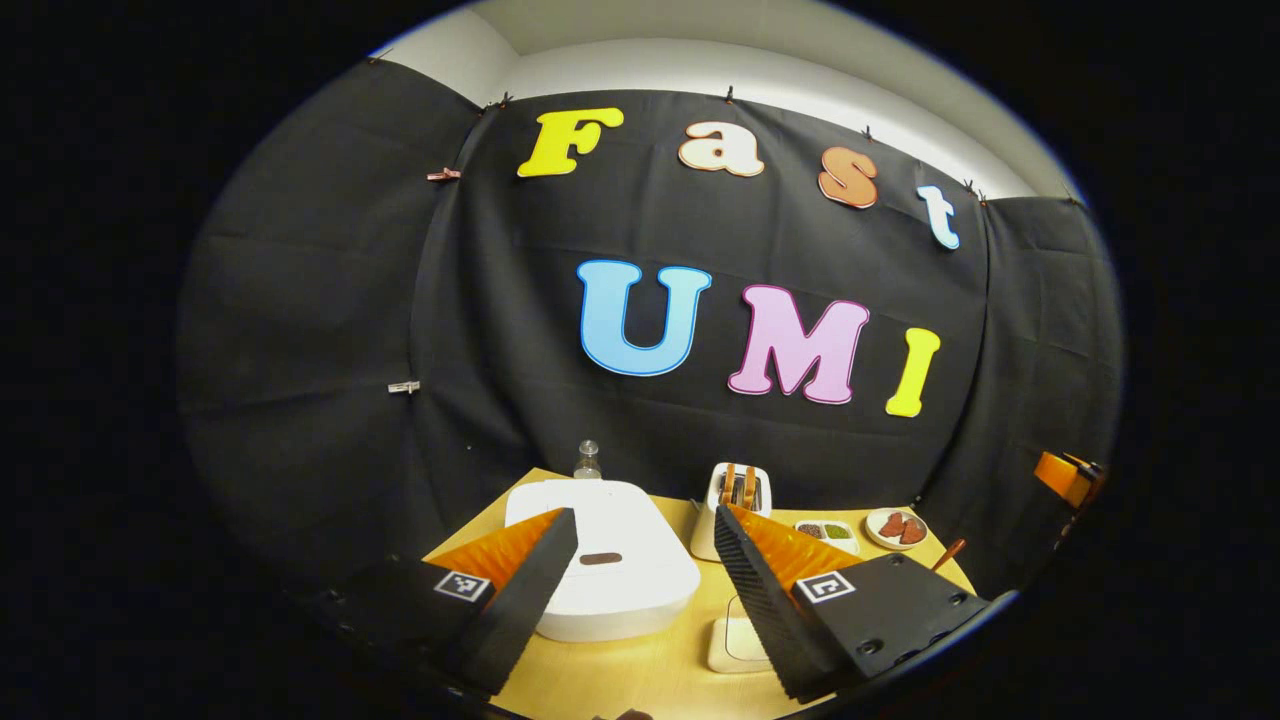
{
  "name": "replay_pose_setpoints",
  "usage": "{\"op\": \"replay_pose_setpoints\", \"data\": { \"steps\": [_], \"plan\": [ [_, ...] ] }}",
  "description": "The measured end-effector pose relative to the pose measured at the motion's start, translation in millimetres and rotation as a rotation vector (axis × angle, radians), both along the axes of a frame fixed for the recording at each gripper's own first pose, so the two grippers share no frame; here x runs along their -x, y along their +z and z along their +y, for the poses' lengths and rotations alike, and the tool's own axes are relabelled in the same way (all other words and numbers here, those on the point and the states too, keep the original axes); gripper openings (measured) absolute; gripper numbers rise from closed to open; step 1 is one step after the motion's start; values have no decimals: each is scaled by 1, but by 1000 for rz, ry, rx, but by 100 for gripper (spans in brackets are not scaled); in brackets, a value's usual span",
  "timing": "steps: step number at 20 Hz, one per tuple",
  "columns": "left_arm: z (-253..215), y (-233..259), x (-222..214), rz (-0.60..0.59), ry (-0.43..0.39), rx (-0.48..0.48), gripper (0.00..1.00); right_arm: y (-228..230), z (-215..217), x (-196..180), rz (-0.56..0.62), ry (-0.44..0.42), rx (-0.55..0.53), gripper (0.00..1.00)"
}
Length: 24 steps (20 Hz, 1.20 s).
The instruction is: Close the left gripper, press the button to open the rice cooker; take a wooden spoon from the chopstick holder with the right hand, scoop a spoonful of rice and pour it into the rice cooker, then put the wooden spoon back into the chopstick holder.
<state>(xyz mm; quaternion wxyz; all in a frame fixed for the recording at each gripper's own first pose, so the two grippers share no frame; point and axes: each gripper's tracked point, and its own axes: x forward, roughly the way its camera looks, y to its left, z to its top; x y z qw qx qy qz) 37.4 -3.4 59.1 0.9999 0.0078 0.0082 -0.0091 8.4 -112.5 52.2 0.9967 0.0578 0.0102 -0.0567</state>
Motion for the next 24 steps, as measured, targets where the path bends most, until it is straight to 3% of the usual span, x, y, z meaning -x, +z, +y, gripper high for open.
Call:
{"op": "replay_pose_setpoints", "data": {
  "steps": [4, 8, 15, 24],
  "plan": [
    [13, 0, 19, 2, -17, -44, 95, -8, -7, 32, 43, -86, 37, 98],
    [13, -10, 29, 15, -74, -21, 95, -14, 1, 59, 55, -144, 31, 98],
    [5, -23, 31, 46, -164, -52, 95, -17, 32, 76, 73, -123, 5, 98],
    [1, -32, 34, 47, -152, -72, 95, -29, 39, 79, 92, -96, -29, 98]
  ]
}}
